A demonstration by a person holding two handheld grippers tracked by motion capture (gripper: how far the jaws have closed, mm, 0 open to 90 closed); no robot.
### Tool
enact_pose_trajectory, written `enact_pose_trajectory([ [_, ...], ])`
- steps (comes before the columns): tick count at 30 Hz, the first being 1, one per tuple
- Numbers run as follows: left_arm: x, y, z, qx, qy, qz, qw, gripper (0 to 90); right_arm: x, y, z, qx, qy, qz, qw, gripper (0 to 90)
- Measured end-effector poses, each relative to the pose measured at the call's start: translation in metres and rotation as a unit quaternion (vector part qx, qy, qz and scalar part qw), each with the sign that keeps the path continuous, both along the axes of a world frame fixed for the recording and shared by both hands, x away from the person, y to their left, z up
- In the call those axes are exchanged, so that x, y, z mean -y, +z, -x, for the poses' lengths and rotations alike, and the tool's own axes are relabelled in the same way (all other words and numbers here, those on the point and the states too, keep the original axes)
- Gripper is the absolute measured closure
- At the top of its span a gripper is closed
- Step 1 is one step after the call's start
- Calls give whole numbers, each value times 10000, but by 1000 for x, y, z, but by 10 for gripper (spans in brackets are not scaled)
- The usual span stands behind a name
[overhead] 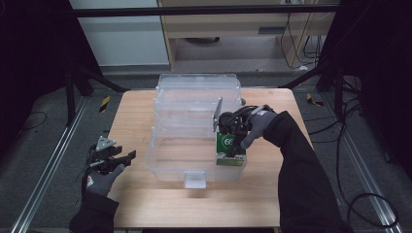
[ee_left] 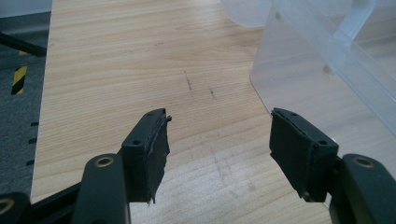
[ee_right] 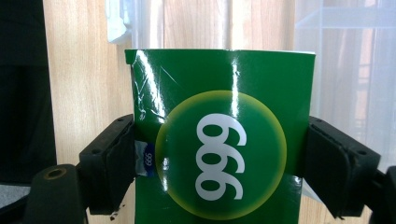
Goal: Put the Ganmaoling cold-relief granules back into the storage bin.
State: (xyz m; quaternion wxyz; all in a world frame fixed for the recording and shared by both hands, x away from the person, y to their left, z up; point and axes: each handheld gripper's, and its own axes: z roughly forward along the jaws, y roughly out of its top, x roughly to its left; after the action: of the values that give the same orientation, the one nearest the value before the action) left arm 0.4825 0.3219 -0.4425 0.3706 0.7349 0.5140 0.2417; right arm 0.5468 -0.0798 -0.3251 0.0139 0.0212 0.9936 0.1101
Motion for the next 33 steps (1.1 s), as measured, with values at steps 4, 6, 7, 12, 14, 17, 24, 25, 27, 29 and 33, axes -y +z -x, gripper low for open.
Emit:
enact_pose_trajectory([
  [4, 0, -1, 0, -14, 7, 5, 10000, 364, -1, 0, 1, -12, -67, 33, 10000, 188],
  [6, 0, -1, 0, -18, 4, 1, 10000, 364, -2, 0, 2, 7, -90, 82, 9999, 188],
  [7, 0, -1, 0, -14, 2, 3, 10000, 364, -2, 0, 2, 26, -92, 77, 9999, 188],
  [12, 1, 0, 0, -14, -8, -2, 10000, 363, -3, 0, 4, 89, -123, 149, 9998, 189],
  [14, 1, -1, 0, -17, -13, -15, 10000, 363, -4, 1, 4, 108, -111, 142, 9998, 190],
  [17, 1, -1, 0, -23, -31, -29, 10000, 362, -4, 2, 4, 132, -96, 136, 9998, 190],
  [24, 1, -2, -1, -34, -27, -28, 10000, 362, -3, 5, 7, 153, 4, 173, 9997, 191],
  [25, 2, -2, -1, -35, -29, -30, 10000, 362, -3, 6, 7, 159, 22, 196, 9997, 191],
  [27, 2, -2, -1, -33, -33, -26, 10000, 362, -3, 5, 7, 145, 20, 279, 9995, 191],
  [29, 2, -2, -1, -30, -34, -28, 10000, 362, -3, 3, 7, 151, 59, 296, 9994, 190],
  [33, 2, -2, -1, -36, -33, -22, 10000, 361, -5, 0, 9, 114, 31, 262, 9996, 190],
])
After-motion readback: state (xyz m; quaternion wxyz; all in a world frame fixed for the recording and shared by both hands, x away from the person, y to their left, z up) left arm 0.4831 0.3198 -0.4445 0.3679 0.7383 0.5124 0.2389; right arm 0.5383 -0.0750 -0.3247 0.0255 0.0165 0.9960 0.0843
